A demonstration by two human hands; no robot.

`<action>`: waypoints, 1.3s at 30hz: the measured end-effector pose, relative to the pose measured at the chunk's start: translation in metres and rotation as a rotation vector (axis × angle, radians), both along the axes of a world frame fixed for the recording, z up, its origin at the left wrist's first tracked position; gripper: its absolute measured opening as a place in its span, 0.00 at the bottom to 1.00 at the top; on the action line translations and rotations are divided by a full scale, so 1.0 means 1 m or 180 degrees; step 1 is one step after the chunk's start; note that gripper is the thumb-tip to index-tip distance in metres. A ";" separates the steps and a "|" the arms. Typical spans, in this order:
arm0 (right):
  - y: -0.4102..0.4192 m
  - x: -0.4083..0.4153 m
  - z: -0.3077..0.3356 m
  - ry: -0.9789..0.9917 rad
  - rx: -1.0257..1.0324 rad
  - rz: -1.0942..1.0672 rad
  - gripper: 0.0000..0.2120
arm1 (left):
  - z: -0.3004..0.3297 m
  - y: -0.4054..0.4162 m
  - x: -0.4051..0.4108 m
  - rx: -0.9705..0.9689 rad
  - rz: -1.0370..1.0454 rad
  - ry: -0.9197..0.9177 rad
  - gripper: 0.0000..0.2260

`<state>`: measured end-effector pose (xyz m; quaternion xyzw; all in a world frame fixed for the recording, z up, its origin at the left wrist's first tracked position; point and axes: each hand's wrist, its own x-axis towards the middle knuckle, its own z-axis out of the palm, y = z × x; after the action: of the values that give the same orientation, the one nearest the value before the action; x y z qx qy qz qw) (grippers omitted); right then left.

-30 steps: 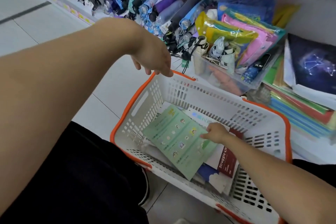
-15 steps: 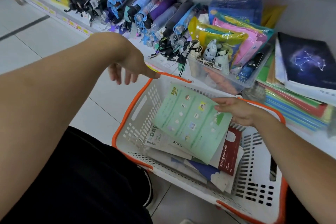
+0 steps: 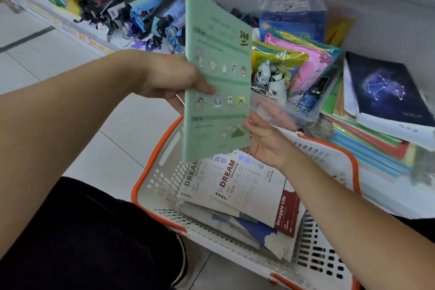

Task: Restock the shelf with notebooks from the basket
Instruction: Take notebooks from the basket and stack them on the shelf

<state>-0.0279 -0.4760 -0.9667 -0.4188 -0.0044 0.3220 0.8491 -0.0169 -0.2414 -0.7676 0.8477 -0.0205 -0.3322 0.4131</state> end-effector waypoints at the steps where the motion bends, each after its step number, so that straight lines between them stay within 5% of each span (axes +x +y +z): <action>1: 0.000 -0.001 -0.006 -0.0064 -0.0499 0.0269 0.13 | 0.001 -0.001 0.003 0.0135 0.0141 -0.0179 0.12; 3: -0.014 -0.004 -0.027 -0.0620 -0.2418 0.0989 0.13 | 0.003 -0.002 0.007 0.0781 0.0031 -0.0467 0.08; 5: -0.039 -0.015 -0.057 -0.1124 -0.4485 0.1422 0.27 | 0.001 -0.004 0.006 0.1604 -0.0293 -0.0674 0.05; 6: -0.050 -0.025 -0.071 -0.1166 -0.5021 0.1467 0.37 | 0.000 -0.003 0.006 0.1984 -0.0439 -0.0767 0.06; 9: -0.071 -0.052 -0.102 -0.0948 -0.5622 0.1678 0.65 | -0.002 0.005 0.008 0.2439 -0.0636 -0.0829 0.09; 12: -0.081 -0.063 -0.118 -0.0933 -0.5952 0.1602 0.72 | -0.001 0.012 0.009 0.2339 -0.0475 -0.0788 0.08; 17: -0.086 -0.066 -0.125 -0.0879 -0.5949 0.1338 0.62 | -0.001 0.012 0.013 0.2265 -0.0358 -0.0825 0.08; 21: -0.091 -0.045 -0.115 -0.0962 -0.5583 0.1126 0.20 | -0.004 0.014 0.016 0.2392 -0.0453 -0.0746 0.10; 24: -0.091 -0.030 -0.100 -0.1012 -0.5398 0.1260 0.21 | -0.006 0.019 0.019 0.2251 -0.0412 -0.0665 0.09; 29: -0.088 -0.032 -0.097 -0.1462 -0.5073 0.1343 0.08 | -0.007 0.025 0.021 0.2099 -0.0296 -0.0518 0.09; 32: -0.085 -0.016 -0.071 -0.1337 -0.4093 0.1214 0.05 | -0.009 0.033 0.022 0.2050 -0.0209 -0.0384 0.13; 39: -0.067 0.008 0.006 -0.0338 -0.1691 -0.0375 0.03 | 0.003 0.071 0.018 0.1895 0.0509 -0.0638 0.13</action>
<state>-0.0198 -0.5430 -0.9604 -0.6426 0.0601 0.2394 0.7254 0.0009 -0.1707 -0.7645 0.9587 0.1037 -0.2050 0.1677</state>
